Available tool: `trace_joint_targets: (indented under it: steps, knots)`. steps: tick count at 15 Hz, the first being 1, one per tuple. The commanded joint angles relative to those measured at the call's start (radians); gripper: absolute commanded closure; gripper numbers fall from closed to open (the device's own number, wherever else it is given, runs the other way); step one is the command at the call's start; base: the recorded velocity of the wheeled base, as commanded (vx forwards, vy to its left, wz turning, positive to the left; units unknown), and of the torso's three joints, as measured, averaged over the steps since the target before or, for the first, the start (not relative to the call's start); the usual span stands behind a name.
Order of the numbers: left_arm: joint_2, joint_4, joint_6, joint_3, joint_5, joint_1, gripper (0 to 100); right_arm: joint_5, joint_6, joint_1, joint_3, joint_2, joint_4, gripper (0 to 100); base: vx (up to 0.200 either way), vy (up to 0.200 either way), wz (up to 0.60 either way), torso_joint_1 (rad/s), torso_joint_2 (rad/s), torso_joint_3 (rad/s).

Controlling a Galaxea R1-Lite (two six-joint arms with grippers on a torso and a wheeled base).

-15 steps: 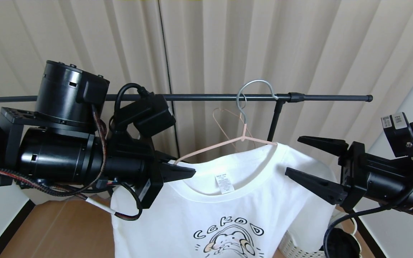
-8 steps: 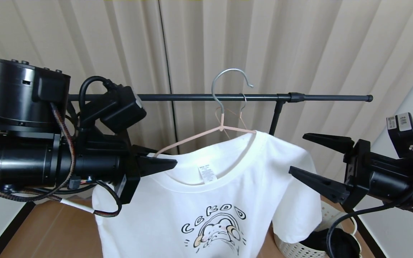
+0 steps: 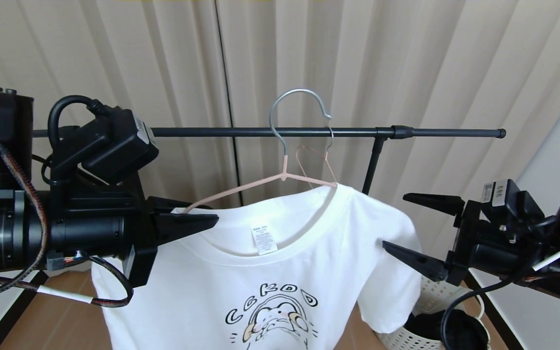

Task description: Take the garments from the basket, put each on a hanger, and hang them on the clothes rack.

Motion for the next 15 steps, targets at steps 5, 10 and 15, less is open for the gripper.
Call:
trace_joint_targets:
  steps: [5,10,15]
  knots:
    - [-0.035,0.001,-0.003,0.010,0.002,0.024,100,0.002,-0.110,-0.047,0.015,0.071,-0.002,0,0.000,0.000,0.00,0.000,0.00,0.000]
    - [-0.032,0.001,-0.006,0.011,0.002,0.052,100,0.010,-0.124,-0.045,0.043,0.054,-0.003,0,0.000,0.000,0.00,0.000,0.00,0.000]
    - [-0.067,0.001,-0.007,0.011,0.002,0.053,100,0.001,-0.172,-0.037,0.024,0.175,-0.008,0,0.000,0.000,0.00,0.000,0.00,0.000]
